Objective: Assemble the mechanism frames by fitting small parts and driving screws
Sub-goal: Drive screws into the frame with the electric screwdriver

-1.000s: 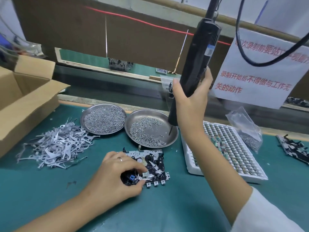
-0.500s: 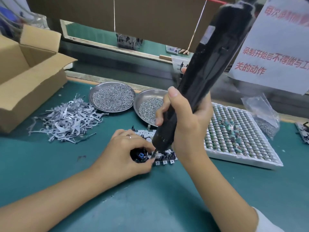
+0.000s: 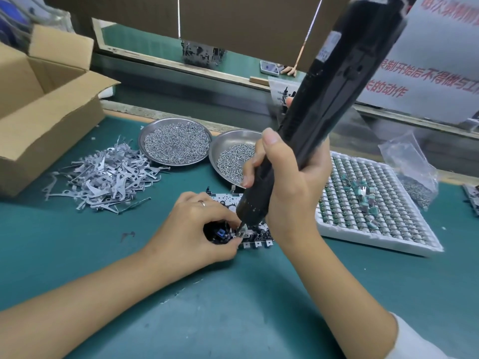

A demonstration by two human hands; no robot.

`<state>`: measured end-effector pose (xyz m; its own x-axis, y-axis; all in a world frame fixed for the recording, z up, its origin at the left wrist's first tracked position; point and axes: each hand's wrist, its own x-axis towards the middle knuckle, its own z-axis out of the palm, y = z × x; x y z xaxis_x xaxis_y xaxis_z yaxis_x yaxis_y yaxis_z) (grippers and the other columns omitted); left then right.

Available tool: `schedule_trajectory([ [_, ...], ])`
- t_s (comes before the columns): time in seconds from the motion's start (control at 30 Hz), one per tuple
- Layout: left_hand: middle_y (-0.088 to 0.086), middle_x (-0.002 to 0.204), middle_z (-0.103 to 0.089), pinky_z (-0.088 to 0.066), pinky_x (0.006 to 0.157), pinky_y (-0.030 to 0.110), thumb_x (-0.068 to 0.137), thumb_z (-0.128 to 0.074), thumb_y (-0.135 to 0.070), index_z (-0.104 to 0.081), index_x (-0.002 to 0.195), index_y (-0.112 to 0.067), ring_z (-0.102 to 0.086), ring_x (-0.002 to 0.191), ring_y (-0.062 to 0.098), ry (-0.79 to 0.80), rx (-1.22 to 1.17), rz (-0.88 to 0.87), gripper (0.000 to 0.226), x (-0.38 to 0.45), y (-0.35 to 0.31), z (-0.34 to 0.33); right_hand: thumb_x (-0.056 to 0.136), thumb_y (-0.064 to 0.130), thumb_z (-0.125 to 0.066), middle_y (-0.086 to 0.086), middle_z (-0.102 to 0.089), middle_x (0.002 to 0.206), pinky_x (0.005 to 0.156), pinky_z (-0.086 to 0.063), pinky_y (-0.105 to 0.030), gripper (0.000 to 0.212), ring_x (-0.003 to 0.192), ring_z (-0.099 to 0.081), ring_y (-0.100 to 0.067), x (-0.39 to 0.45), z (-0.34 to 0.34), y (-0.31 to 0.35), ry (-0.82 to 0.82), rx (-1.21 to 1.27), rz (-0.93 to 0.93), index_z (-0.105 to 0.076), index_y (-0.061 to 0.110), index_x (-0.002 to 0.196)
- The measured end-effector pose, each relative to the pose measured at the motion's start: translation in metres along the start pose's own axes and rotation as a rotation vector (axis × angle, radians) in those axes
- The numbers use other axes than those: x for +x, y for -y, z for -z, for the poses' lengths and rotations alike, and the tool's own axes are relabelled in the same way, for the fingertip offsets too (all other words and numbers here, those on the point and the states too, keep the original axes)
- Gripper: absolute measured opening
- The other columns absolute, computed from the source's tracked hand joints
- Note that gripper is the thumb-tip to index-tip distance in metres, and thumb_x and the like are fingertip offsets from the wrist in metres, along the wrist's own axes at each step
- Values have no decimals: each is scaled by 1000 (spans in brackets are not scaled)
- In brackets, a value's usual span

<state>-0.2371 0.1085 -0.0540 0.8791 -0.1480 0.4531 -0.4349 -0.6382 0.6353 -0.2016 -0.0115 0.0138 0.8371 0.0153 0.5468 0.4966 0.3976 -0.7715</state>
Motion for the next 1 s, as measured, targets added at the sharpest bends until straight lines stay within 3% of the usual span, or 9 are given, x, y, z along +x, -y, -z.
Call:
schedule_trajectory([
  [0.47, -28, 71, -55, -34, 84, 24, 58, -76, -30, -73, 73, -22, -52, 76, 3, -3, -6, -8, 16, 1, -1, 0, 84, 5, -56, 3, -47, 50, 44, -37, -24, 18, 37, -42, -21, -1, -1, 0, -11, -17, 6, -40, 13, 87],
  [1.0, -27, 71, -58, -35, 84, 28, 59, -76, -30, -74, 74, -22, -53, 77, 5, -6, -14, -10, 17, 1, -1, 1, 84, 5, -55, 3, -47, 49, 43, -37, -25, 18, 36, -41, -21, -2, 0, 1, 8, -23, 41, -39, 13, 89],
])
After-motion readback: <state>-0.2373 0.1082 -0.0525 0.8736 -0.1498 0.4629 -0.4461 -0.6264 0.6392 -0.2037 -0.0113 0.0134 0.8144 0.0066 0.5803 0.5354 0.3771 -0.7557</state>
